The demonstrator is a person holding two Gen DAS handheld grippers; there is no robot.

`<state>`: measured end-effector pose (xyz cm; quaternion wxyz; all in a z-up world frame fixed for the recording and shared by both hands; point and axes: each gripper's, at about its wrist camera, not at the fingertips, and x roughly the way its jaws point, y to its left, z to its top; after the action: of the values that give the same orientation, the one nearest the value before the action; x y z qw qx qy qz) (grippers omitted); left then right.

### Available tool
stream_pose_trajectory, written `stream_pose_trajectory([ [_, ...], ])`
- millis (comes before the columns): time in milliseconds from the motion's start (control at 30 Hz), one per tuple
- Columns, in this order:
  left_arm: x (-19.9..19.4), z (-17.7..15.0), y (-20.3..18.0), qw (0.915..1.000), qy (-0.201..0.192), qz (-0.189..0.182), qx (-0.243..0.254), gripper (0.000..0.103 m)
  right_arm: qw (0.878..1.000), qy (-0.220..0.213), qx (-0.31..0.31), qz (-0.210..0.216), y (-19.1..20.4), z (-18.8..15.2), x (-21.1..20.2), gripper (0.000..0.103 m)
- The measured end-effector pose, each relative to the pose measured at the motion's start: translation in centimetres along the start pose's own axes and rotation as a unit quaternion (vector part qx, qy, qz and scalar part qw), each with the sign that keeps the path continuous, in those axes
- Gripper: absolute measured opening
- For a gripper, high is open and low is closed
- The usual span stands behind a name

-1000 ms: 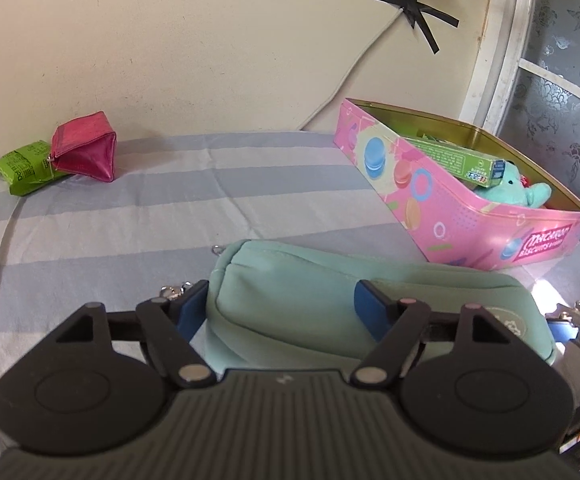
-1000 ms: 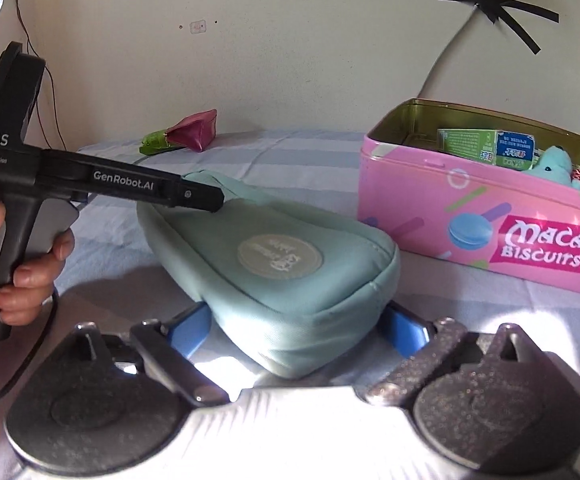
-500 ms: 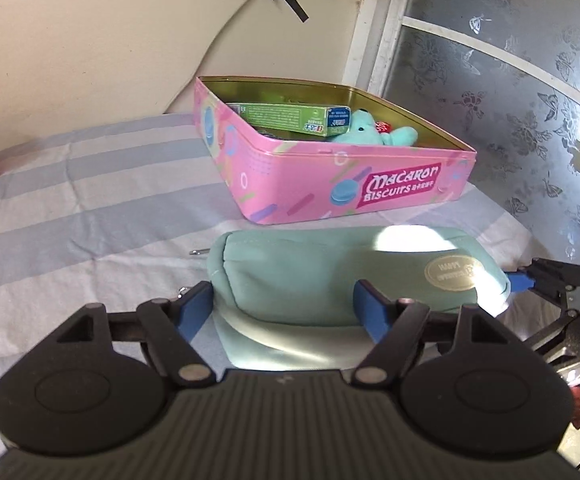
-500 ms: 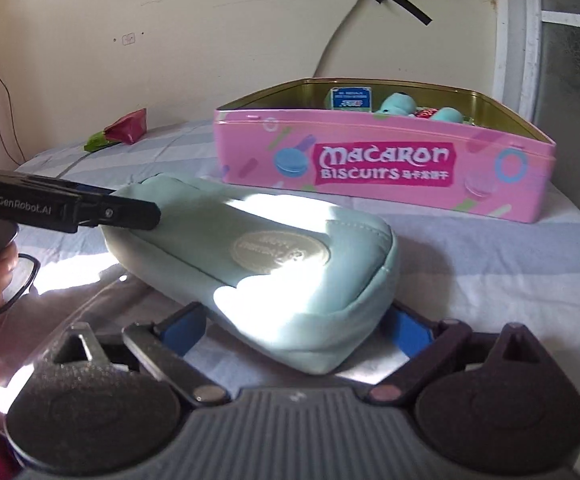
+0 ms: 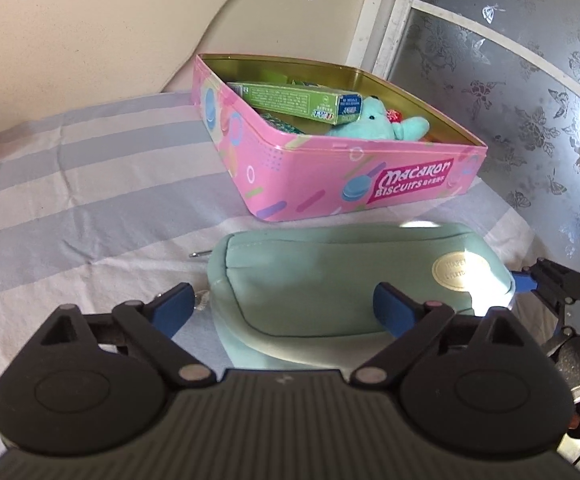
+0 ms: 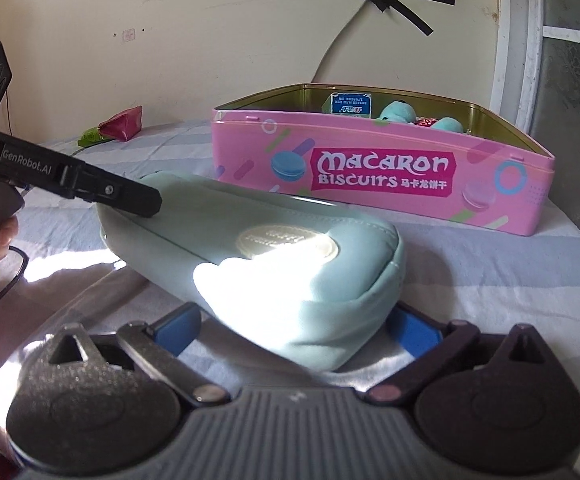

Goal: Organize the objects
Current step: 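Carry the pouch over the tin with the left gripper and lower it inside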

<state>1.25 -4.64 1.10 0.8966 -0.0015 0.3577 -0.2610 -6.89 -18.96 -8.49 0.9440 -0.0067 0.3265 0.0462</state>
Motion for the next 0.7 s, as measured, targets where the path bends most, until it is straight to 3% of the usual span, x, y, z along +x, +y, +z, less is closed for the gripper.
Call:
stream_pose_trajectory([
  [133,0.3,-0.2,-0.2,0.9999,0.002,-0.005,-0.012,0.1,1.0,-0.002,-0.008,0.0,0.0,-0.3,-0.1,0.103],
  [233,0.0,-0.4,-0.6,0.9999,-0.004,-0.012,-0.009,0.089,1.0,-0.006,-0.006,-0.002,-0.2,-0.3,-0.2,0.102],
  [400,-2.2,0.1,0.1,0.9992,-0.012,-0.026,-0.028,0.075,0.999,-0.028,-0.017,-0.007,0.2,0.0,-1.2,0.09],
  [567,-6.5,3.0,-0.4,0.9953,-0.088,-0.039,-0.015,0.074,0.996,-0.093,-0.001,0.017,-0.4,2.4,-4.4,0.09],
  [700,-7.7,7.0,-1.2,0.989,-0.144,-0.032,0.011,0.074,0.989,-0.147,-0.006,0.004,-1.3,6.3,-5.6,0.09],
])
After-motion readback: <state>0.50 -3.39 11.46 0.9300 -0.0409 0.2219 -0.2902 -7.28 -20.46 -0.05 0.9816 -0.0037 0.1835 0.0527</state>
